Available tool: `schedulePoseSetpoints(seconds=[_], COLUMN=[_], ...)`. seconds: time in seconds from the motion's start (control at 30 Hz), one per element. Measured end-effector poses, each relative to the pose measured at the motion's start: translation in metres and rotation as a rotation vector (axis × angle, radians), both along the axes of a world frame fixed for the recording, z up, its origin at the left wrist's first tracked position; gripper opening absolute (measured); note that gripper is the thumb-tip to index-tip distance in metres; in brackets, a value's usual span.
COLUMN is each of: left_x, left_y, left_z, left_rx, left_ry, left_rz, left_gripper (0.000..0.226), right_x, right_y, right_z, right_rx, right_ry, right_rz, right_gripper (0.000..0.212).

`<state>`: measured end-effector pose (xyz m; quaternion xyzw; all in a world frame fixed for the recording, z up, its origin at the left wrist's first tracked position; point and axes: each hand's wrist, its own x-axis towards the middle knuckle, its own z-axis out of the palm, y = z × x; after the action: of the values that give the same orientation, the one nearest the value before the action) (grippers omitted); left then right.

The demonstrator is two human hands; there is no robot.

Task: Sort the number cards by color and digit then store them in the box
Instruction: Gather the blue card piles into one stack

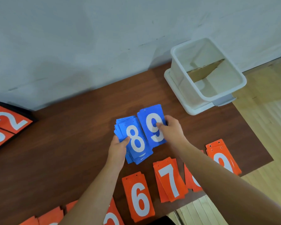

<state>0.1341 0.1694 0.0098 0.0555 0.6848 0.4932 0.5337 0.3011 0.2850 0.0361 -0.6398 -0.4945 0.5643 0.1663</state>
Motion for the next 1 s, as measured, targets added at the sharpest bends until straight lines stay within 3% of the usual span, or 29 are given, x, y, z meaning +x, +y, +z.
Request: schedulePoseSetpoints(seconds=[0.1,0.2,0.27,0.43,0.5,0.57,0.6,0.67,0.73,0.77,0.9,1.0], left_x=[-0.001,0.001,0.001,-0.012,-0.031,-0.05,-0.057,-0.065,-0.07,-0.073,-0.075,-0.077], left_y=[0.002,0.003,0.003,0.001,-0.001,-0.001,-0.002,-0.004,-0.006,-0.008,-0.021,-0.031], left_z=[0.009,0.016,0.016,0.015,0.015,0.015,0.016,0.013,0.01,0.008,-0.005,-0.017], left_rx=[0.081,0.147,0.153,0.093,0.101,0.09,0.098,0.132,0.181,0.202,0.191,0.124], left_ry=[-0.096,-0.211,-0.241,-0.078,0.144,0.342,0.394,0.457,0.507,0.518,0.488,0.434], left_rz=[0.007,0.064,0.087,-0.027,-0.112,-0.283,-0.374,-0.487,-0.47,-0.448,-0.35,-0.395], left_gripper=[0.03,0.03,0.031,0.036,0.056,0.08,0.082,0.054,0.019,0.011,0.005,0.025], right_x=[-0.017,-0.029,-0.037,-0.041,-0.039,-0.041,-0.043,-0.05,-0.054,-0.055,-0.05,-0.056], right_y=[-0.022,-0.039,-0.045,-0.038,-0.031,-0.027,-0.027,-0.03,-0.033,-0.033,-0.036,-0.046], right_z=[-0.004,-0.014,-0.018,-0.018,-0.014,-0.014,-0.016,-0.019,-0.024,-0.026,-0.035,-0.046], right_rx=[-0.066,0.028,0.008,-0.005,0.127,0.465,0.667,0.92,0.98,0.963,0.871,0.91], right_ry=[0.03,-0.075,-0.047,0.048,-0.039,-0.224,-0.255,-0.259,-0.243,-0.22,-0.173,-0.216], right_rz=[0.089,0.206,0.264,0.32,0.47,0.688,0.755,0.823,0.82,0.81,0.804,0.847], right_gripper=[0.014,0.038,0.048,0.039,0.04,0.04,0.038,0.034,0.03,0.029,0.031,0.032])
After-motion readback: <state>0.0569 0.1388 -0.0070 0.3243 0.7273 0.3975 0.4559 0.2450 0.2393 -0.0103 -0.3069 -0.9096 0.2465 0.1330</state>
